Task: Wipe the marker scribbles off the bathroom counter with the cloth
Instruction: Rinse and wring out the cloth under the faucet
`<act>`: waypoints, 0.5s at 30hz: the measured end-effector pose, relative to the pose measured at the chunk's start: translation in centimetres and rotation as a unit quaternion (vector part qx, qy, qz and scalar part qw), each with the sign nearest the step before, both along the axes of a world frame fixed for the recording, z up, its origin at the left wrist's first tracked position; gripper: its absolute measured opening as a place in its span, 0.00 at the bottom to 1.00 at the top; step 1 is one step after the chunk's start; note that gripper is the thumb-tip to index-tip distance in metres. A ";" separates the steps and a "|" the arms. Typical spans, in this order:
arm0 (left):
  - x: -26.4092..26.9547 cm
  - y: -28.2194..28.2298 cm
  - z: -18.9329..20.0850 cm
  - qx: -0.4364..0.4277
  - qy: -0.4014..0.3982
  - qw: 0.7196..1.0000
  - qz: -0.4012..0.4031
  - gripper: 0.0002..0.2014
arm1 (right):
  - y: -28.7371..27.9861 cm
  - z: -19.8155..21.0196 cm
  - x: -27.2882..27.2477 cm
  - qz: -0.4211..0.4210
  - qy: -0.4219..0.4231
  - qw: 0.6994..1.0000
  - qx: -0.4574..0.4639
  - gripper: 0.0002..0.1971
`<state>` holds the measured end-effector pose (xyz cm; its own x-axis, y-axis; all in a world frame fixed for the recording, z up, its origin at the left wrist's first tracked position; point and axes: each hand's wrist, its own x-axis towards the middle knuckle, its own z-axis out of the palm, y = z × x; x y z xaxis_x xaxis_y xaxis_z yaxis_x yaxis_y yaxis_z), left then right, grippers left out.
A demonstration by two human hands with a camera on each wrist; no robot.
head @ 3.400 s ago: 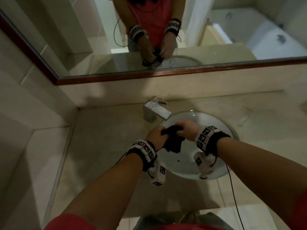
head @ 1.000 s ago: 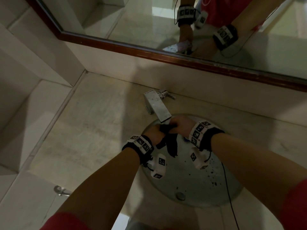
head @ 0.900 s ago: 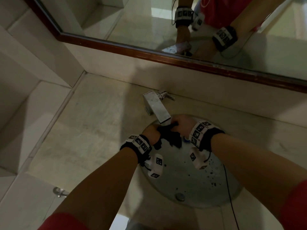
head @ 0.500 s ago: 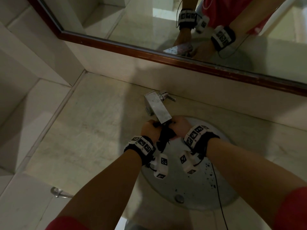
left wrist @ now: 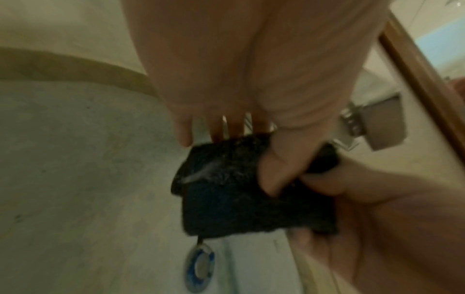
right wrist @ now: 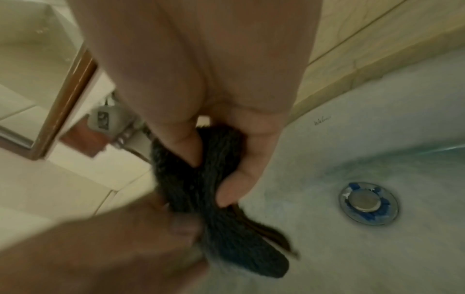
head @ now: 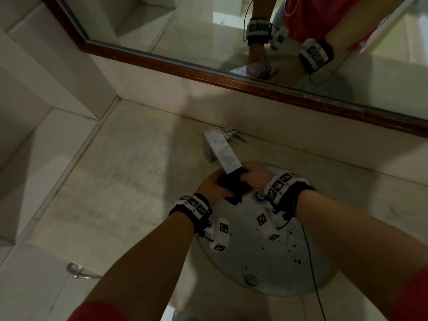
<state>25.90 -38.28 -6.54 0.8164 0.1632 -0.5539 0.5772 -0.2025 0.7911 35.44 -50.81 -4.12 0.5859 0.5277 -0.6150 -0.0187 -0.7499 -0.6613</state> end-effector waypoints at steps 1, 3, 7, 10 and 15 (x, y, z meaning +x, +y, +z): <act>0.2 -0.2 0.0 0.006 -0.006 0.999 -0.035 0.30 | 0.1 0.1 0.2 0.012 0.003 1.000 -0.006 0.17; 0.4 -0.6 0.1 0.017 -0.004 0.998 -0.062 0.28 | 0.3 0.3 0.5 0.010 0.022 1.000 -0.008 0.17; 0.2 -0.8 -0.2 0.046 0.027 0.996 -0.075 0.26 | 0.2 0.5 1.2 -0.018 0.054 0.998 0.028 0.18; 0.6 -0.7 -0.2 0.074 0.030 0.993 -0.085 0.24 | 0.3 0.6 1.4 -0.079 0.073 0.991 0.076 0.18; 0.7 -0.1 -0.7 0.107 0.010 0.992 -0.060 0.22 | 0.0 0.5 1.1 -0.115 0.156 0.978 0.072 0.18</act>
